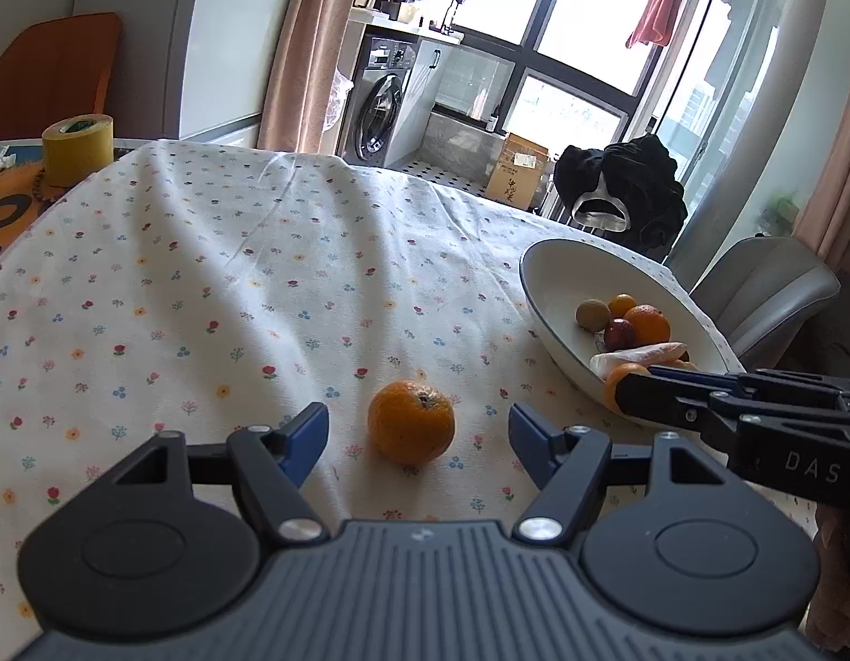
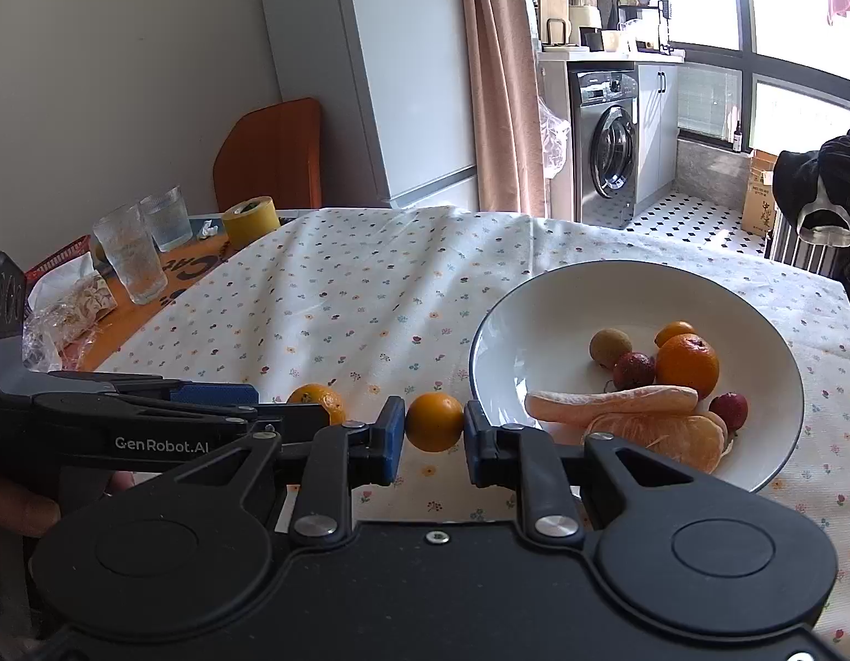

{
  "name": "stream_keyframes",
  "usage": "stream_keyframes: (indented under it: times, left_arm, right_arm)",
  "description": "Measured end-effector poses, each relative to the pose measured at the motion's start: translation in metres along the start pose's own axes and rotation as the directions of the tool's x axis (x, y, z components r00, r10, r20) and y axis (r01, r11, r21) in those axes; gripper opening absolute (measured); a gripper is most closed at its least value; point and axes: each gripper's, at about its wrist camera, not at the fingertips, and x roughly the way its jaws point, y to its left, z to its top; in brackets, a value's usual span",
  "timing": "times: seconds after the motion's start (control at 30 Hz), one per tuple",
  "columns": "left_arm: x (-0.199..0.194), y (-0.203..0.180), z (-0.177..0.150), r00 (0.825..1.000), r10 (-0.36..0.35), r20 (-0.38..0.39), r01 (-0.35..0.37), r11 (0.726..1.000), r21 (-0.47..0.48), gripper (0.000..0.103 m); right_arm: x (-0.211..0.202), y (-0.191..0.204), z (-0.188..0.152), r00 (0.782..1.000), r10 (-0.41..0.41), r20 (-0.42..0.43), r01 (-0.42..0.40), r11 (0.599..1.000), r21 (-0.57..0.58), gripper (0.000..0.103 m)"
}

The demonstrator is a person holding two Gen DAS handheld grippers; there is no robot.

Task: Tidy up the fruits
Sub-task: 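Grasp the small orange with the right tool while the left tool grasps the mandarin, then carry both oranges into the white bowl and open both tools to release them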

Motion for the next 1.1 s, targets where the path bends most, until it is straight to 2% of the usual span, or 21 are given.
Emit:
stream_keyframes:
  times: [0.1, 0.17, 0.2, 0.23, 0.3, 0.63, 1.1]
  left_arm:
    - [0.006, -0.003, -0.001, 1.000, 0.017, -0.015, -0.017, 1.000, 0.006, 0.070]
    - [0.012, -0.002, -0.002, 0.999, 0.026, -0.031, -0.026, 1.000, 0.000, 0.064]
    - [0.016, -0.001, -0.002, 0.999, 0.030, -0.042, -0.030, 1.000, -0.008, 0.058]
    - [0.020, 0.000, -0.003, 0.998, 0.036, -0.059, -0.037, 0.999, -0.021, 0.044]
    - [0.021, 0.001, -0.002, 0.997, 0.046, -0.055, -0.047, 0.998, -0.029, 0.036]
    - [0.008, -0.015, 0.009, 0.997, 0.080, -0.023, -0.080, 0.997, -0.008, 0.036]
    - [0.007, -0.061, 0.040, 0.999, 0.011, 0.032, -0.013, 0.997, 0.075, 0.036]
  right_arm:
    - [-0.002, -0.006, 0.001, 1.000, 0.001, 0.013, -0.001, 1.000, 0.011, 0.021]
    - [-0.003, -0.011, 0.002, 1.000, 0.003, 0.021, -0.003, 1.000, 0.021, 0.021]
    - [-0.002, -0.013, 0.002, 1.000, 0.004, 0.024, -0.004, 1.000, 0.024, 0.021]
    - [-0.002, -0.016, 0.003, 1.000, 0.005, 0.027, -0.005, 1.000, 0.026, 0.021]
    - [-0.001, -0.020, 0.004, 0.999, 0.006, 0.036, -0.007, 0.999, 0.034, 0.021]
    - [-0.003, -0.047, 0.010, 0.997, 0.013, 0.081, -0.020, 0.996, 0.084, 0.021]
    - [-0.017, -0.079, 0.025, 0.987, -0.016, 0.158, -0.011, 0.986, 0.166, 0.021]
